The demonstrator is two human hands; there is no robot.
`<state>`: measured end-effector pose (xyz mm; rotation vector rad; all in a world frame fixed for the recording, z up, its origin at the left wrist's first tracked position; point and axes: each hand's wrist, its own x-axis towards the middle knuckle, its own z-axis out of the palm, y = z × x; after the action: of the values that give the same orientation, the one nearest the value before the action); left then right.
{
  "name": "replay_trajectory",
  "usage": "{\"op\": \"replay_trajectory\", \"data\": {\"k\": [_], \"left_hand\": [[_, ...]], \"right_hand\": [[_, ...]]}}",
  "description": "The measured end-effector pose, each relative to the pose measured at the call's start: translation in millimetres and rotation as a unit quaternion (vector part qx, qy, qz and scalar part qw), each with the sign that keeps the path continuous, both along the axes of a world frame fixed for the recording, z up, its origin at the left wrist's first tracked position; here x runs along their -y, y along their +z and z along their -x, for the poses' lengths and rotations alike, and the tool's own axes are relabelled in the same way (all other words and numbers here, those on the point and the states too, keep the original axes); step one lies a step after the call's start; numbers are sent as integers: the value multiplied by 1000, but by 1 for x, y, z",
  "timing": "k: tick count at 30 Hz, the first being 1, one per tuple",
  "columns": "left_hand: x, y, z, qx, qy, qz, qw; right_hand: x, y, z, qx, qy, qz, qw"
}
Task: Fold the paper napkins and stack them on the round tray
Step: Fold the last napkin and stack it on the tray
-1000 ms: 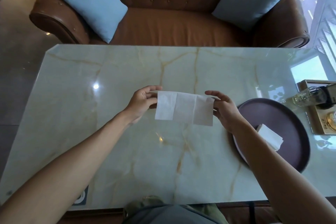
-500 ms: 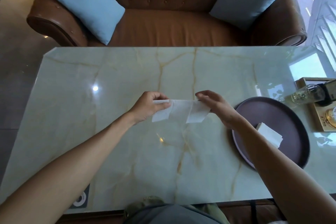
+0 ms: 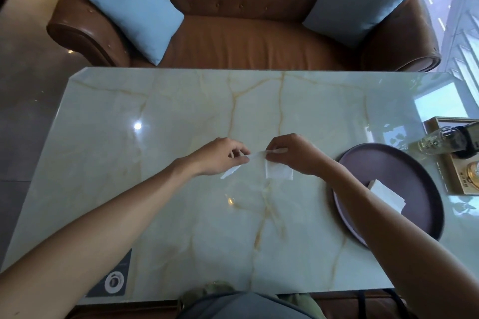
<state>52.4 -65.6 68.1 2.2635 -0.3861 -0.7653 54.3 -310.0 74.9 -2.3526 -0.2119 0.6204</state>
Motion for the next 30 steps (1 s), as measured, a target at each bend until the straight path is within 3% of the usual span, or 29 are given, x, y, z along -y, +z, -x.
{"op": "replay_trajectory", "data": {"k": [4,10,15,24,30], "left_hand": [[6,0,2,66,-31,-55,996],[12,9,6,97,-38,-73,992],[10,11,5,81,-23,-53,995],[-25,-6,13,107,-11,-55,993],[-46,-15,16,52,-8,-80,995]], "right_hand": [[6,2,0,11,33,47,998],[-3,13,2,24,72,78,994],[-15,20,2,47,110,116,986],[2,33,-2,34,75,138,987],[1,43,-1,56,90,159,981]]}}
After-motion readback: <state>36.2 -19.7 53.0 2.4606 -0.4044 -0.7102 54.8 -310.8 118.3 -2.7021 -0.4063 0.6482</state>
